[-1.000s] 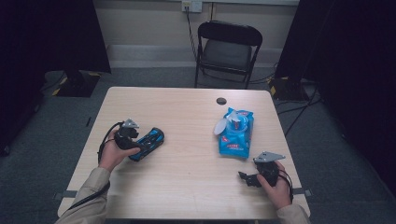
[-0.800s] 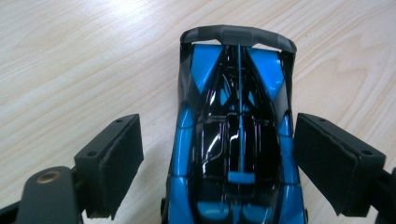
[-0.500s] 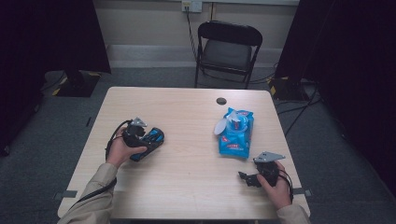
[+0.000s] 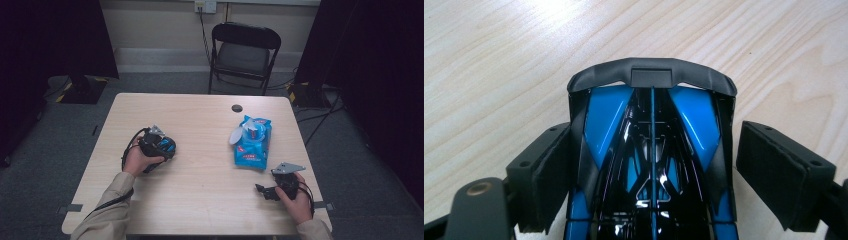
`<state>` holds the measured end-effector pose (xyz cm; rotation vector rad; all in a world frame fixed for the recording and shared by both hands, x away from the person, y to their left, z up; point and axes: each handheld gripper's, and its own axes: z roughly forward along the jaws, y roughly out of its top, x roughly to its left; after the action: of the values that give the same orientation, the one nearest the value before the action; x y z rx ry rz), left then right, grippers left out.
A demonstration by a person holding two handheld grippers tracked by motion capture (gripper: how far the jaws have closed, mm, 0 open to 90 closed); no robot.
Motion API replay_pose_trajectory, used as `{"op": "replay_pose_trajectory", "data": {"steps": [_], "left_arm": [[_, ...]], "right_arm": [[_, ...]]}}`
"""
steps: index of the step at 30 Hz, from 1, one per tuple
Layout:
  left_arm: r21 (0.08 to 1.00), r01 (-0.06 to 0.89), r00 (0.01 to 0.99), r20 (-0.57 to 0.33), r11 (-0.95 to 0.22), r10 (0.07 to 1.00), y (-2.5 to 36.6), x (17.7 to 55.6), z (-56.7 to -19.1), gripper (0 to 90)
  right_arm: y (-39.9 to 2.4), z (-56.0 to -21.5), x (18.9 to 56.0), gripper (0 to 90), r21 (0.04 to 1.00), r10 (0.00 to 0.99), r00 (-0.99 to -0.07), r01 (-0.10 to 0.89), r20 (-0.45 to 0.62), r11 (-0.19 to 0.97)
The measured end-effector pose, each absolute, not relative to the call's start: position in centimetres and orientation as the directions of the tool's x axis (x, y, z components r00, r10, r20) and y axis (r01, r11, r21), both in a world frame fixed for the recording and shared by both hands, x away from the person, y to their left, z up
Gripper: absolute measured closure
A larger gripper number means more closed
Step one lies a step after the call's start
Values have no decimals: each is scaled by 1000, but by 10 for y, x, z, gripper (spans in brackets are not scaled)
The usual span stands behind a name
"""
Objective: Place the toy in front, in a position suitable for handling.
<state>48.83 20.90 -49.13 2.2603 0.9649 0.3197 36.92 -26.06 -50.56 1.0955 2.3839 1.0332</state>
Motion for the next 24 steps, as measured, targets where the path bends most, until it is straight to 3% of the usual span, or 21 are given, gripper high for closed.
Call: {"op": "replay_pose_trajectory", "data": {"steps": [12, 16, 18, 24], "left_arm": [[656, 540, 704, -9, -527, 710, 205, 490, -497, 158], [675, 540, 690, -12, -503, 724, 207, 489, -498, 186], [684, 531, 691, -7, -500, 723, 210, 488, -498, 245], [689, 533, 688, -16, -491, 725, 210, 487, -499, 249]], "right_arm": [[-261, -506, 369, 116, 726, 754, -657, 523, 10, 446], [-261, -506, 369, 116, 726, 754, -657, 523, 10, 446], [-261, -506, 369, 116, 726, 754, -657, 523, 9, 446], [-261, -506, 369, 116, 726, 754, -657, 523, 10, 446]]}}
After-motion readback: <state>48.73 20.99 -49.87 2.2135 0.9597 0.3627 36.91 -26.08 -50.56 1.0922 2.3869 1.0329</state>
